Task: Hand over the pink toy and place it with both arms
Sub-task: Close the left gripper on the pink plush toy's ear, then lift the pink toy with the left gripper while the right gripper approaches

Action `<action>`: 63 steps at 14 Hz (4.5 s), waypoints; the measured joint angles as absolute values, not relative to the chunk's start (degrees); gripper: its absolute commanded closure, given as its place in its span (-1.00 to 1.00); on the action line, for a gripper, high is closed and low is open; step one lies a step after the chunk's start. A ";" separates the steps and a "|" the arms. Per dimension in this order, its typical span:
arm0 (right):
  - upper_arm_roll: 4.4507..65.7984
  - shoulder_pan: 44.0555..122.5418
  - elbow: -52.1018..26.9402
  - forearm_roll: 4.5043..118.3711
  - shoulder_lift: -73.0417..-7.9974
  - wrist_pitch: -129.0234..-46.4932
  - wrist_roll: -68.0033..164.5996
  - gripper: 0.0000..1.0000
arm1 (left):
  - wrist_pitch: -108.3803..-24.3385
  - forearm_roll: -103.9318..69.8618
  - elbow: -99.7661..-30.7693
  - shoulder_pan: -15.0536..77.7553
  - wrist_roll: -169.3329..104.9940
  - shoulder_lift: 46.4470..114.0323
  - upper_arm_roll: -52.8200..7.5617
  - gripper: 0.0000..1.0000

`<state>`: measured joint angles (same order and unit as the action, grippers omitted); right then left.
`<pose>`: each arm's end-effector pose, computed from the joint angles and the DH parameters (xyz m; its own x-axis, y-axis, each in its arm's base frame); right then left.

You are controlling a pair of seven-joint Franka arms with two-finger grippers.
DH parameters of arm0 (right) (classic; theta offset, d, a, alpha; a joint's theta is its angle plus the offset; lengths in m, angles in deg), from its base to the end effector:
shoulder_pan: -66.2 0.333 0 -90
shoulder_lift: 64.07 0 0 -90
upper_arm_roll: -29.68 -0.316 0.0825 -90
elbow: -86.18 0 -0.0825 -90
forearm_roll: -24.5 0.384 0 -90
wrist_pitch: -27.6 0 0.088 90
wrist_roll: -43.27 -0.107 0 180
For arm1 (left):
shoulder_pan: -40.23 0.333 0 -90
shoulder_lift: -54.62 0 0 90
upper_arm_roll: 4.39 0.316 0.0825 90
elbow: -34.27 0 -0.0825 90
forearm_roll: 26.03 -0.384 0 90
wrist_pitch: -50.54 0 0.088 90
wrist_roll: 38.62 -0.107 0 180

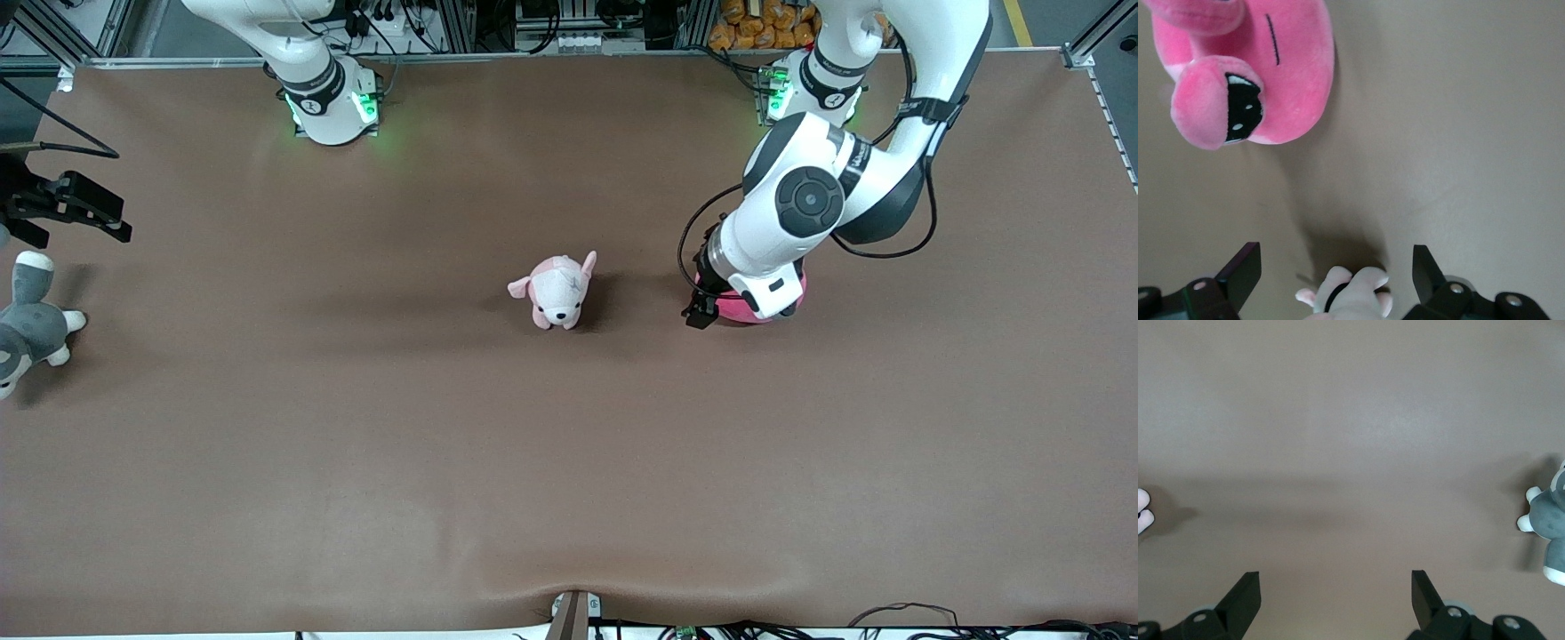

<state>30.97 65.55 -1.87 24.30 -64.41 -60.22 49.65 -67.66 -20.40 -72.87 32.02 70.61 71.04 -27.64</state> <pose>0.5489 -0.0190 0.6404 0.9970 0.0773 0.0015 0.0773 -0.9970 0.0035 0.5254 -0.3122 0.3686 0.1396 0.9777 -0.1570 0.9772 -0.1616 -0.1373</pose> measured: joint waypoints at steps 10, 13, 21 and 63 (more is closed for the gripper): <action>31.00 65.55 -1.87 24.30 -64.25 -60.21 49.65 -1.00 | -57.87 -24.21 -76.26 33.95 87.53 68.84 -27.73 -1.00; 30.97 65.56 -1.87 24.29 -63.86 -60.23 49.65 -1.00 | -57.85 -27.10 -79.88 33.72 87.56 66.65 -30.21 -1.00; 31.47 65.29 -1.83 21.64 -60.85 -65.05 49.65 -1.00 | -56.99 -27.68 -84.30 34.19 79.18 61.70 -30.60 -1.00; 30.28 85.27 3.77 46.95 -53.51 -70.16 -54.12 -1.00 | -53.03 -27.60 -78.23 43.67 72.81 59.85 -30.61 1.00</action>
<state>30.28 85.27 3.77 46.95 -53.51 -70.16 -54.12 -53.03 -27.60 -78.23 43.67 72.81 59.85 -30.61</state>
